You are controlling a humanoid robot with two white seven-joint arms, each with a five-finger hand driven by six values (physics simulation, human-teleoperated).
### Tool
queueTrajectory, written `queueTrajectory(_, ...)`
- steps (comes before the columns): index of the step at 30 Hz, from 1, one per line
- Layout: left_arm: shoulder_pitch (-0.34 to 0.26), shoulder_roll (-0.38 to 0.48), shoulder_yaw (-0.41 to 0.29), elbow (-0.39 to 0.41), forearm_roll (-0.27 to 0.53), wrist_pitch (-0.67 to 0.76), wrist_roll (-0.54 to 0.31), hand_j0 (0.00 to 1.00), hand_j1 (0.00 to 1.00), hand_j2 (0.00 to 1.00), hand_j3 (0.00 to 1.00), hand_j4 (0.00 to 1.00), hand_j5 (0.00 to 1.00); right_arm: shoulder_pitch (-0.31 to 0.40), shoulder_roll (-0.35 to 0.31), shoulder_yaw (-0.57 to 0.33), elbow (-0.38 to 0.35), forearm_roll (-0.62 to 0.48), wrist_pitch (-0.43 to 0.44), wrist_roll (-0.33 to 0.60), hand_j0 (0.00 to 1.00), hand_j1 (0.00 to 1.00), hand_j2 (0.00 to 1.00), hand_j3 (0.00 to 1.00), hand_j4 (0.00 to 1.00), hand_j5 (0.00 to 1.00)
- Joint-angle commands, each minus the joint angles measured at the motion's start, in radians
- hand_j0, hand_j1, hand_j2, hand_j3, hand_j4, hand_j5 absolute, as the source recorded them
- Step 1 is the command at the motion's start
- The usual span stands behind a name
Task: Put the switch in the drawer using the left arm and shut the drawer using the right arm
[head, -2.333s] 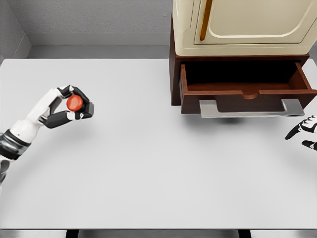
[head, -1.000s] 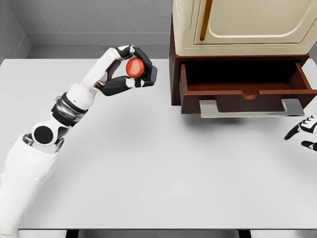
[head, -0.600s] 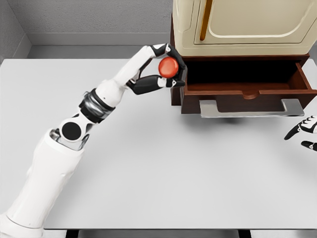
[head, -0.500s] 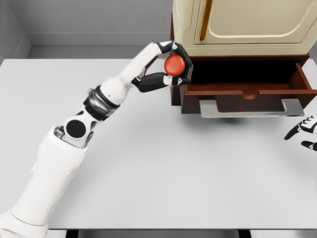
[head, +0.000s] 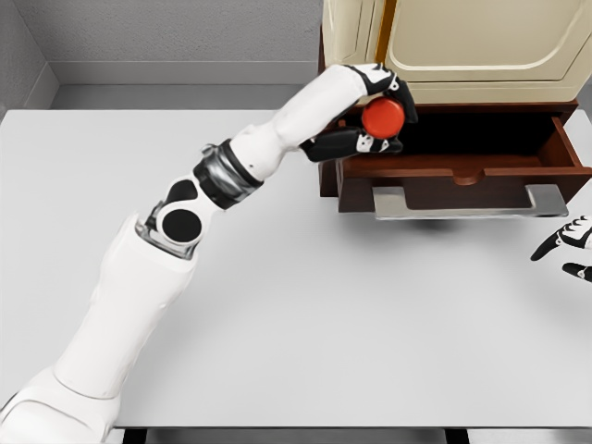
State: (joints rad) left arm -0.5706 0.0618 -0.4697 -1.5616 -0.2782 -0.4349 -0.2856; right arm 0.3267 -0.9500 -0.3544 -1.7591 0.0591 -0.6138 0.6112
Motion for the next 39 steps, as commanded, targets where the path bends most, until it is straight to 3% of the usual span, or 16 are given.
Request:
queueTrajectory(1, -0.002, 0.0, -0.01, 0.0, -0.027, 0.001, 0.002, 0.32, 0.32, 0.32, 0.32, 0.32, 0.32, 0.0, -0.001, 0.0, 0.0, -0.007, 0.003, 0.0, 0.58, 0.58, 0.58, 0.58, 0.58, 0.58)
queueTrajectory(10, -0.067, 0.004, -0.041, 0.026, -0.127, -0.01, 0.002, 0.32, 0.32, 0.32, 0.32, 0.32, 0.32, 0.0, -0.001, 0.0, 0.0, -0.007, 0.003, 0.0, 0.58, 0.58, 0.58, 0.58, 0.58, 0.58)
queueTrajectory(13, -0.094, 0.003, -0.056, 0.069, -0.156, -0.01, 0.003, 0.32, 0.32, 0.32, 0.32, 0.32, 0.32, 0.0, -0.001, 0.0, 0.0, -0.007, 0.003, 0.0, 0.58, 0.58, 0.58, 0.58, 0.58, 0.58)
queueTrajectory(32, -0.16, 0.001, -0.076, 0.126, -0.246, -0.011, 0.003, 0.32, 0.32, 0.32, 0.32, 0.32, 0.32, 0.0, -0.001, 0.0, 0.0, -0.007, 0.003, 0.0, 0.59, 0.59, 0.59, 0.59, 0.59, 0.59)
queueTrajectory(39, -0.204, -0.002, -0.095, 0.189, -0.25, -0.039, 0.003, 0.32, 0.32, 0.32, 0.32, 0.32, 0.32, 0.0, -0.001, 0.0, 0.0, -0.007, 0.003, 0.0, 0.59, 0.59, 0.59, 0.59, 0.59, 0.59)
